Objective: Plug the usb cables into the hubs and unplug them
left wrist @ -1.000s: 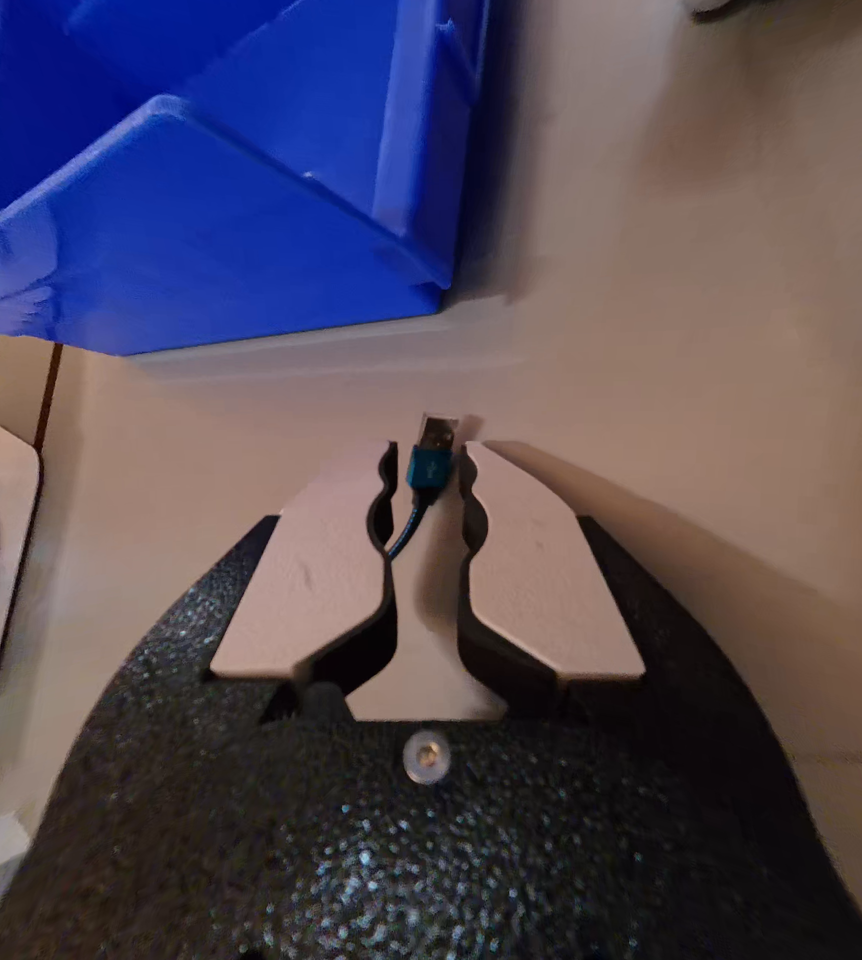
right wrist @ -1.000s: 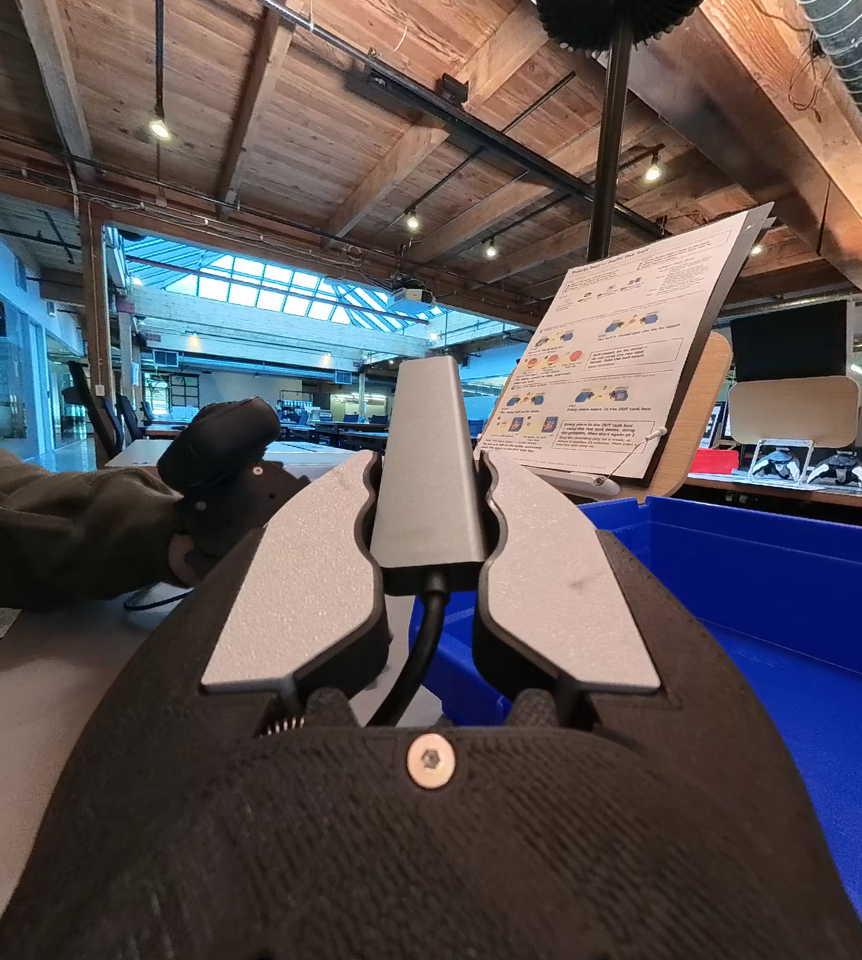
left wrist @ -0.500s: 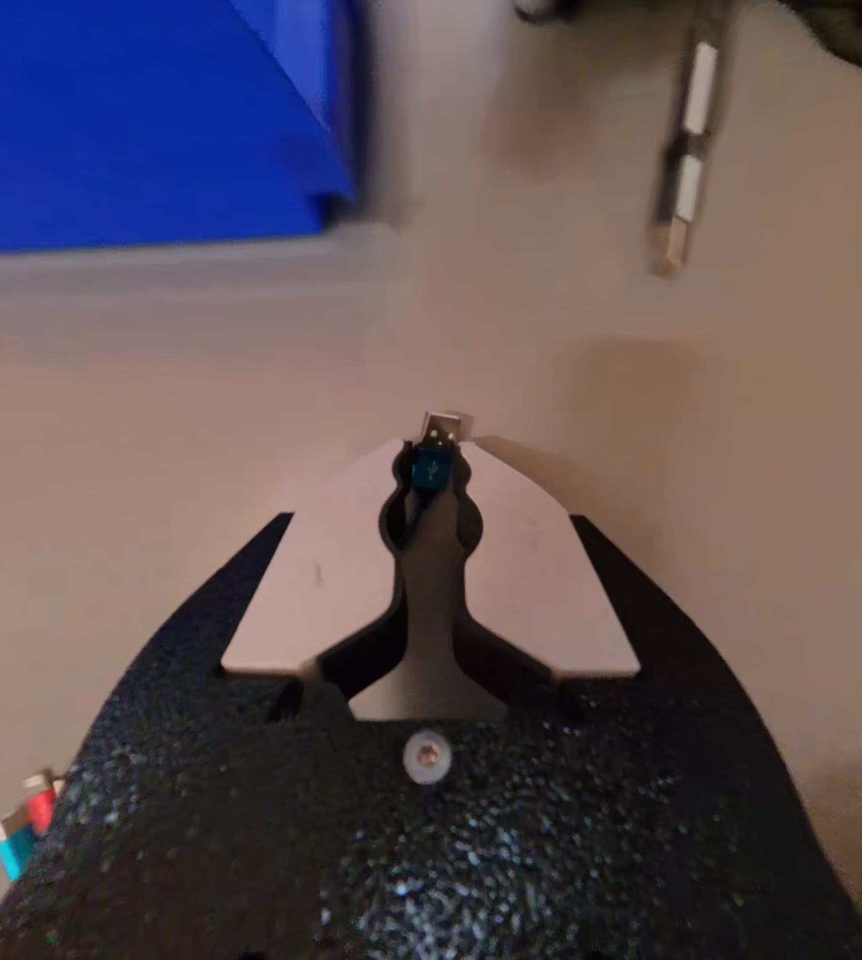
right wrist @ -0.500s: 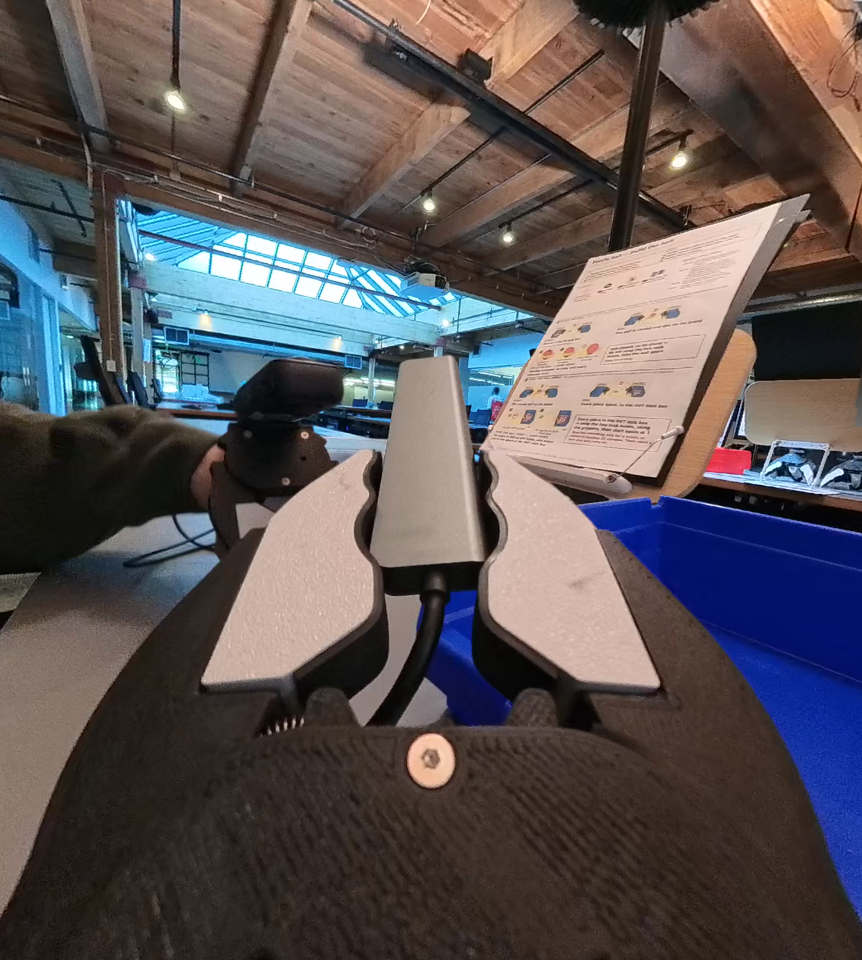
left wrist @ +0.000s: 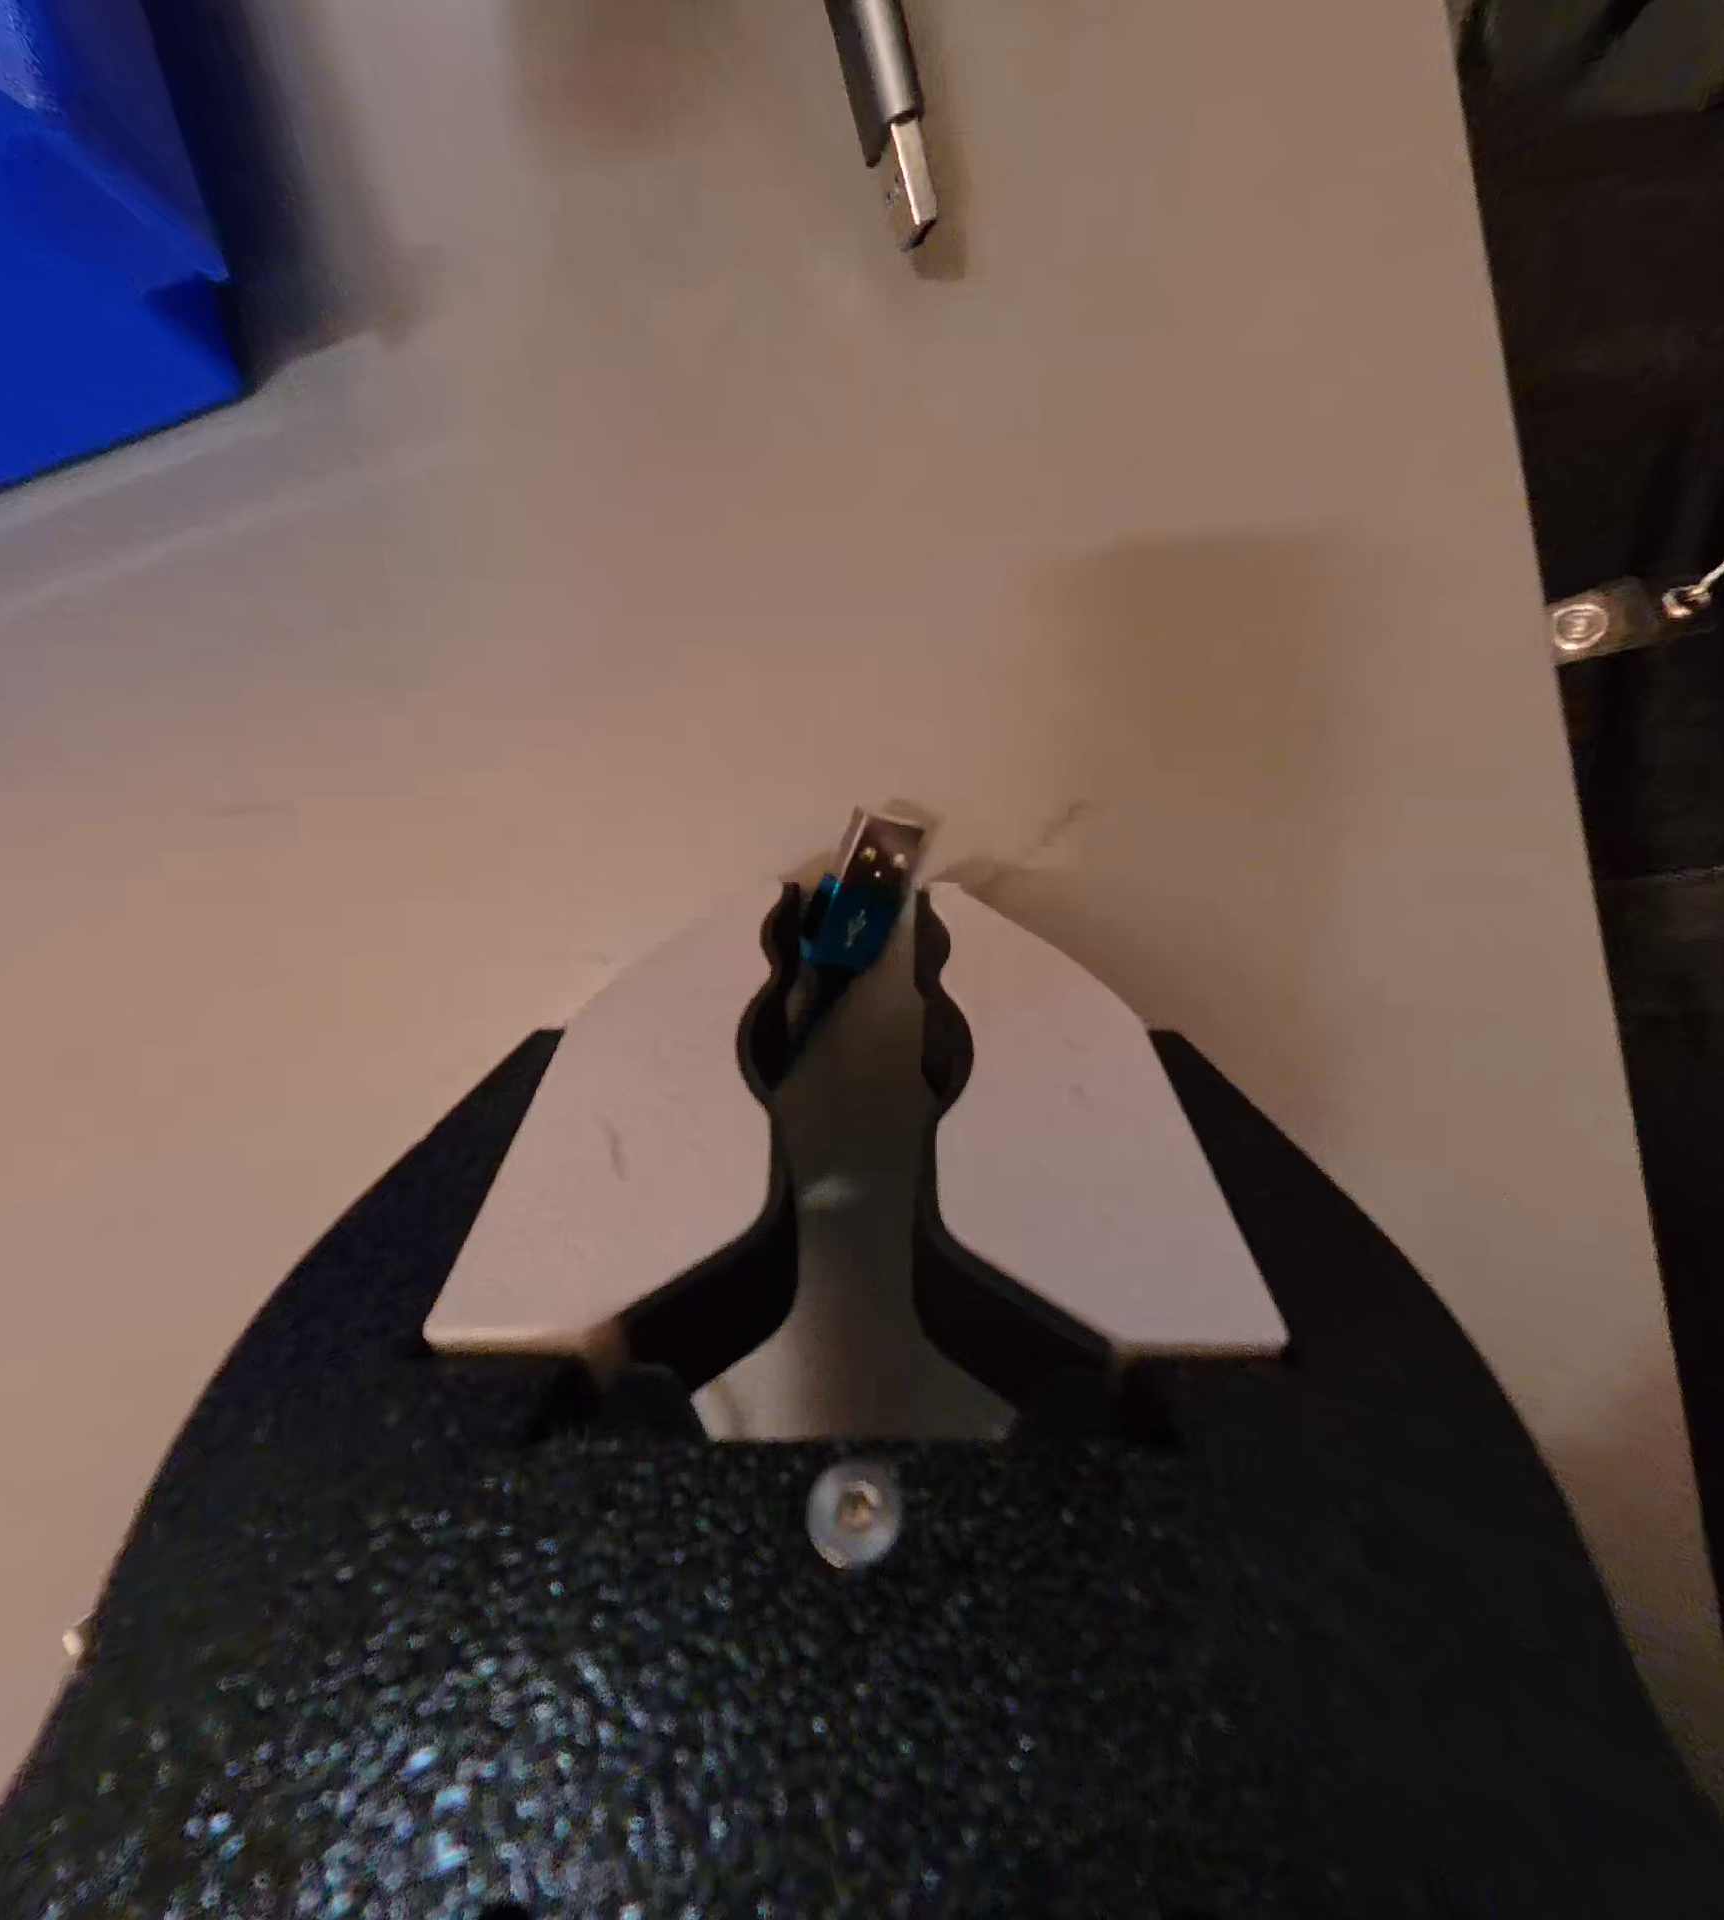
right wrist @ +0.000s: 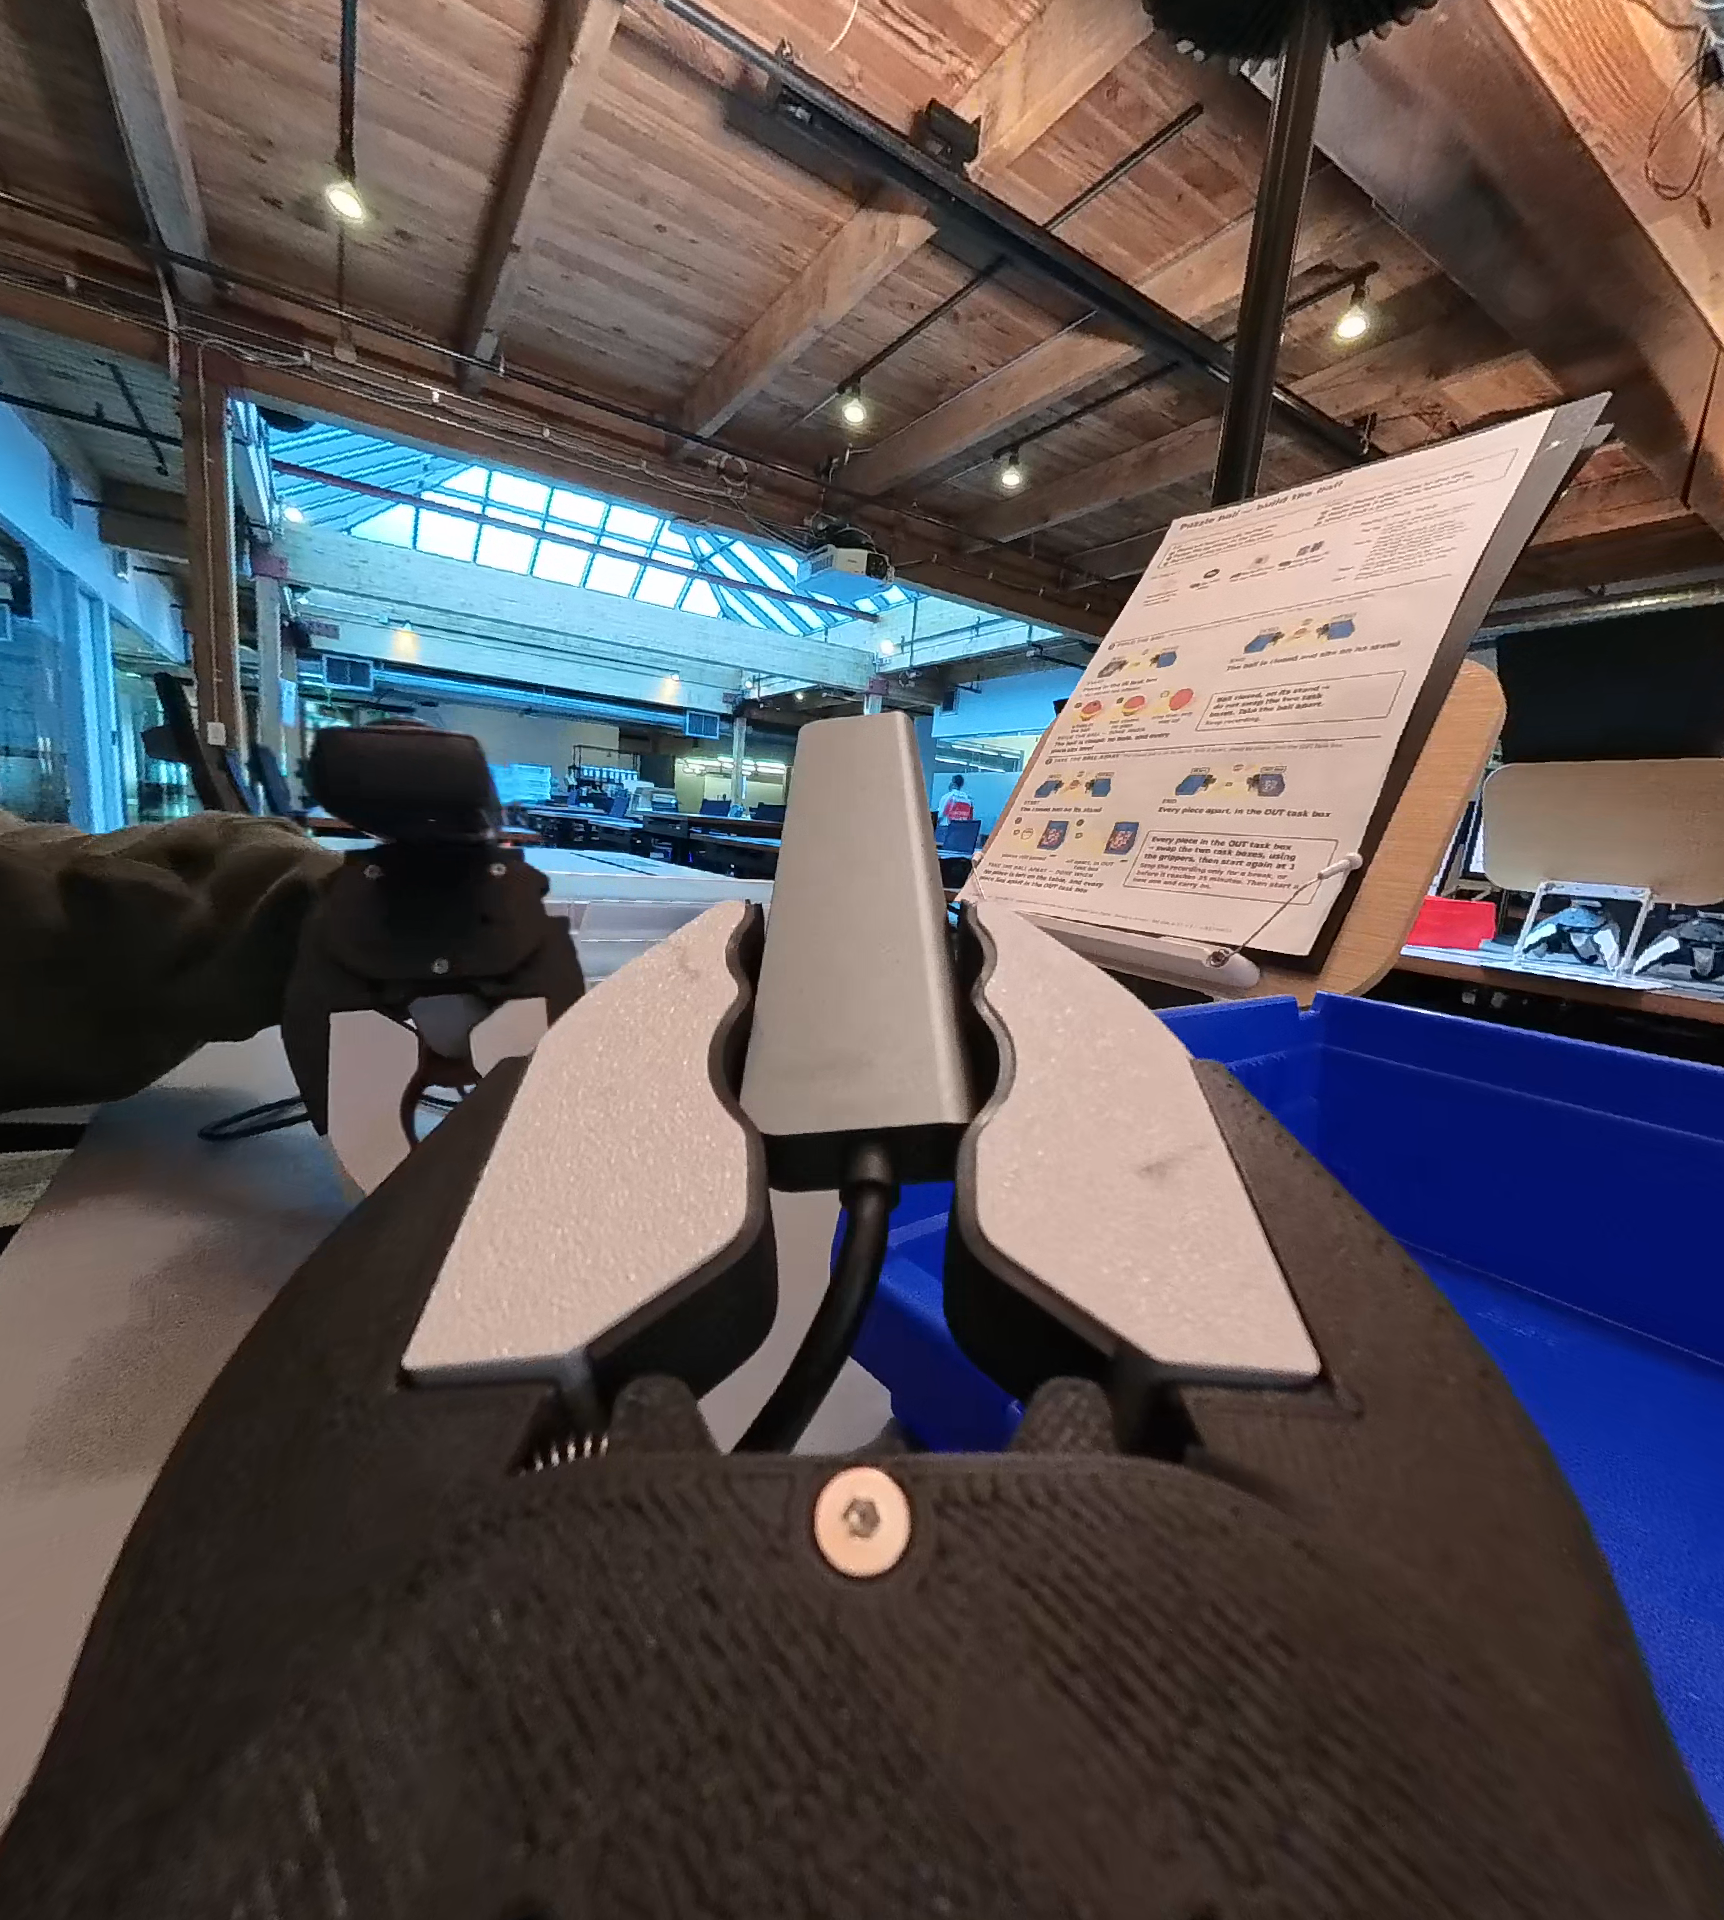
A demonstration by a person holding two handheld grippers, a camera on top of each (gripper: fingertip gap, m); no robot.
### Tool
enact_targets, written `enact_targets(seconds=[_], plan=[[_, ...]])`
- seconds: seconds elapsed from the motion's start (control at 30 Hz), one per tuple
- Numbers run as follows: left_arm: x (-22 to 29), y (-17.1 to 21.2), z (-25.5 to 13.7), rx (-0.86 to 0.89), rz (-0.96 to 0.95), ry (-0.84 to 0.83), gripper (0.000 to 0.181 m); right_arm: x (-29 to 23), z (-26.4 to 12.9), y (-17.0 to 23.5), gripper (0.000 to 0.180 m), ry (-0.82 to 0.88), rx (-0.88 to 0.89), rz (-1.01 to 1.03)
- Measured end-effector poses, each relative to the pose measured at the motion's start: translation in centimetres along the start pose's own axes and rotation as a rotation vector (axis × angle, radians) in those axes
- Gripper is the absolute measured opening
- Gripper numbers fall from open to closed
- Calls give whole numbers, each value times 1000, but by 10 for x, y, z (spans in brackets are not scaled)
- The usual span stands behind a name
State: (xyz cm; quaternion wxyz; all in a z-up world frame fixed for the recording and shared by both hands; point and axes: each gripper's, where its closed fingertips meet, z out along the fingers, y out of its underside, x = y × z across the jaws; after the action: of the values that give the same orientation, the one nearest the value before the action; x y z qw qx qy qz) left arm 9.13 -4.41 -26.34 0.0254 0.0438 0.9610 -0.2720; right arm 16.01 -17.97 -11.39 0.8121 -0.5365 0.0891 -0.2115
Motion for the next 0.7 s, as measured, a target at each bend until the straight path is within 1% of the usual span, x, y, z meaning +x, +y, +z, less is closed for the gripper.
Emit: enact_targets(seconds=[0.23, 0.3, 0.4, 0.6, 0.7], plan=[[-10, 1, -11, 19, 90, -198, 21, 0, 0, 0, 36, 2, 2, 0], [-8, 0, -14, 19, 105, -213, 21, 0, 0, 0, 36, 1, 1, 1], [-7, 5, -10, -25, 133, -225, 19, 0, 0, 0, 36, 2, 2, 1], [-9, -2, -1, 23, 128, -227, 11, 1, -1, 0, 35, 3, 4, 1], [-9, -2, 0, 39, 116, -224, 10, 1, -1, 0, 36, 3, 5, 4]])
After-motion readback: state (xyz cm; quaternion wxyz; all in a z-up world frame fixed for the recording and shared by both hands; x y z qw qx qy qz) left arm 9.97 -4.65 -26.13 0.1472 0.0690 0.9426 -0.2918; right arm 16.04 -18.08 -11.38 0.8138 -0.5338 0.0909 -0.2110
